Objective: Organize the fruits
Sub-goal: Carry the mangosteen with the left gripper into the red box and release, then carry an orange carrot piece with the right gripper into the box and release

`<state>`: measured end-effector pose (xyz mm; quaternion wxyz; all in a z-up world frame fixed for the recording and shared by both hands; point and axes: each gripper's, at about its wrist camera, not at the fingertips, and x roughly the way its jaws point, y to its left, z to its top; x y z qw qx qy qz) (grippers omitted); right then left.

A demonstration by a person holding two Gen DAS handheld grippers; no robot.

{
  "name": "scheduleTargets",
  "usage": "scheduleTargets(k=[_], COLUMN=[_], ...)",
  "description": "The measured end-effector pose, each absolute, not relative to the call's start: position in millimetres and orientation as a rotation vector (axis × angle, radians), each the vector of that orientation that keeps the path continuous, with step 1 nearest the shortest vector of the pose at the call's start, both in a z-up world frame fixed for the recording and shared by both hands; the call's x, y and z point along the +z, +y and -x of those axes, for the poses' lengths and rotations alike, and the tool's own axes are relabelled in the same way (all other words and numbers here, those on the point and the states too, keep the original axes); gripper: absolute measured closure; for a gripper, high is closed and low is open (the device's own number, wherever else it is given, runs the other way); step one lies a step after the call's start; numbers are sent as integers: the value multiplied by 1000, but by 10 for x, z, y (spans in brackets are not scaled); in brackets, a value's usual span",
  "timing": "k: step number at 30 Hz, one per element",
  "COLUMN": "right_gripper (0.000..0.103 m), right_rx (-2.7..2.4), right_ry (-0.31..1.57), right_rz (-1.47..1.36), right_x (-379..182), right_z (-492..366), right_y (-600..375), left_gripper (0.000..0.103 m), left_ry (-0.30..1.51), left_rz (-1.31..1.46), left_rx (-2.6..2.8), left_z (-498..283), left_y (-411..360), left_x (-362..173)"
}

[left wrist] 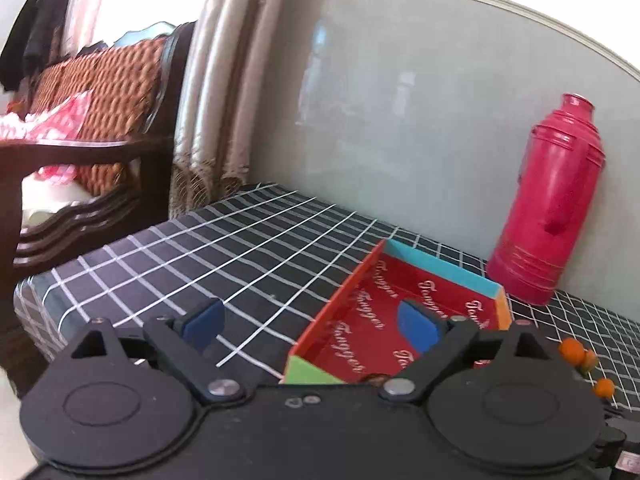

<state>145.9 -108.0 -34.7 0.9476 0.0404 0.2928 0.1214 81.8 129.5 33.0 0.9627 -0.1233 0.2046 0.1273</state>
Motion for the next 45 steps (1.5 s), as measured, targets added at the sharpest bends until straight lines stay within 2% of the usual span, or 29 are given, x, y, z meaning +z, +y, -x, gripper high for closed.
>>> scheduleTargets(k=[10, 24, 26, 27, 28, 33, 45], right_gripper=[76, 74, 55, 23, 3, 2, 0], right_rx=[416, 593, 588, 578, 561, 477, 6], right_ry=[364, 439, 431, 414, 387, 270, 193], right_rz=[-214, -88, -94, -101, -108, -82, -106], right_x=[107, 9, 3, 11, 27, 122, 219], right_z=[-1147, -1088, -1074, -1042, -1001, -841, -696], right_y=[-1022, -391, -399, -457, -494, -665, -1580], left_gripper=[16, 16, 16, 16, 16, 16, 16], left_ry=[438, 448, 444, 444, 445, 428, 350], left_rz=[319, 302, 308, 309, 311, 275, 140], left_rx=[334, 394, 399, 398, 396, 373, 165], left_z=[-714, -618, -614, -615, -617, -638, -705], left_y=[1577, 1764, 1779, 1779, 1774, 1627, 839], left_x=[259, 209, 214, 213, 215, 236, 323])
